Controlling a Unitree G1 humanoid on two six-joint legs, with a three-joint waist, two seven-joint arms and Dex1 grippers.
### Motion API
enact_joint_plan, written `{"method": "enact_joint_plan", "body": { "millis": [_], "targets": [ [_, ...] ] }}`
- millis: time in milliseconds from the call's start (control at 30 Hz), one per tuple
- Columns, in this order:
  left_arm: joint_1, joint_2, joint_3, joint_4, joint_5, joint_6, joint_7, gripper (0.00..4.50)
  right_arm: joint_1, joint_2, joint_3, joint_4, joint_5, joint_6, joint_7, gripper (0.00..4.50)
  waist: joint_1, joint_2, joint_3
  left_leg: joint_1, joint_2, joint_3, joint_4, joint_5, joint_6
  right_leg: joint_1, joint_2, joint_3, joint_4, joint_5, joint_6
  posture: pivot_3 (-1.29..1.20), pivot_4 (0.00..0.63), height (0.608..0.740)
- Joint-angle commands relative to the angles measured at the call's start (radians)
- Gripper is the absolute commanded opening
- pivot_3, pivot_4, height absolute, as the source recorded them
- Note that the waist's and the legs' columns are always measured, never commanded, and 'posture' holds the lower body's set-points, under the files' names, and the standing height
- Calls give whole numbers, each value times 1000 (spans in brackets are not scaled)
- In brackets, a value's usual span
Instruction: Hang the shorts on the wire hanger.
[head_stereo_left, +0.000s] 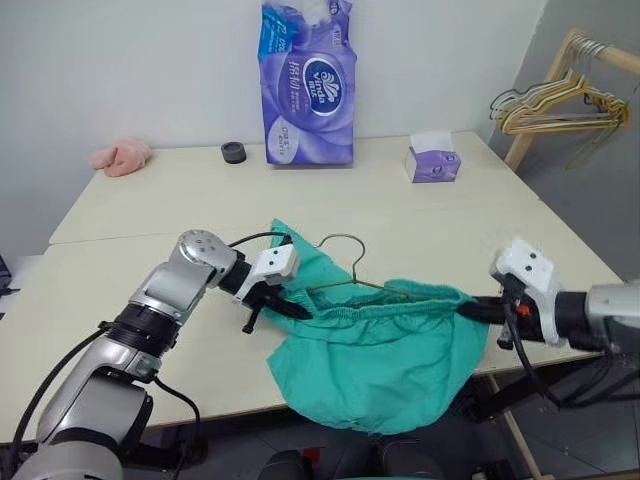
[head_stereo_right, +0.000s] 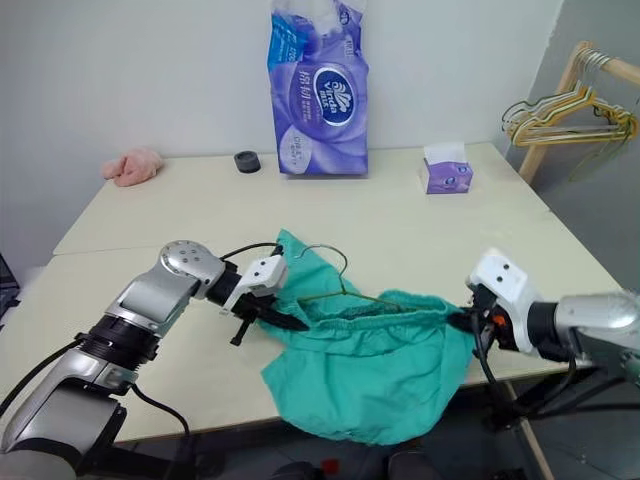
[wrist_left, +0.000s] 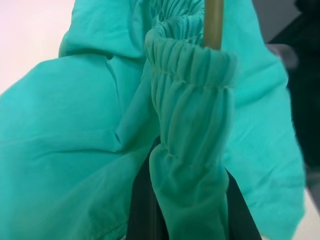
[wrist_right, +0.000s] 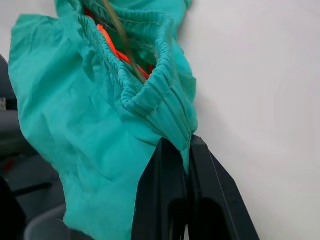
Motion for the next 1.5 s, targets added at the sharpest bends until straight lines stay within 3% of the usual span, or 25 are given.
{"method": "enact_joint_plan", "body": {
  "millis": [33, 333, 500, 600, 933, 1067, 1167, 1500],
  "targets": [
    [-16, -23, 35, -9, 28, -13, 59, 0, -97, -10, 58, 9, -44, -30, 63, 28, -1, 0, 0, 0, 0, 0, 0, 0, 0, 0, 0, 0, 0, 0, 0, -215, 48, 740],
    [15, -109, 33, -56, 78, 2, 191, 0, -320, 72, 287, 82, -247, -97, 150, 28, -4, 1, 1, -1, 0, 0, 0, 0, 0, -1, -1, -1, 1, 3, -4, -213, 55, 740],
    [30, -127, 38, -90, 76, 31, 206, 0, -355, 64, 357, 129, -381, -166, 199, 28, -7, 2, 1, -1, 0, -1, 0, 0, 0, -2, -2, -2, 1, 3, -5, -211, 53, 740],
    [44, -124, 38, -100, 78, 29, 214, 0, -326, 21, 375, 131, -469, -246, 242, 604, -7, 2, 1, -1, 0, -1, 0, 0, 0, -2, -2, -2, 1, 3, -5, -210, 52, 740],
    [62, -138, 40, -125, 72, 45, 239, 0, -197, -87, 237, 33, -473, -254, 326, 3963, -20, 3, 2, -1, 0, -2, 0, 0, 0, -2, -2, -2, 2, 3, -5, -212, 52, 740],
    [61, -138, 38, -125, 70, 44, 235, 0, -114, -116, 176, 62, -493, -243, 317, 3963, -20, 3, 2, -1, 0, -2, 0, 0, 0, -1, -2, -2, 2, 3, -5, -216, 53, 740],
    [59, -138, 36, -126, 68, 39, 228, 0, -79, -78, 164, 103, -503, -235, 285, 3963, -21, 3, 2, 0, 0, -1, 0, 0, 0, -1, -2, -2, 2, 3, -5, -216, 53, 740],
    [41, -147, 36, -106, 74, 25, 214, 0, -236, 82, 388, 308, -669, -331, 318, 3963, -27, 3, 1, 0, -1, -1, 0, 0, 0, -1, -2, -1, 2, 3, -5, -216, 40, 740]
  ]
}}
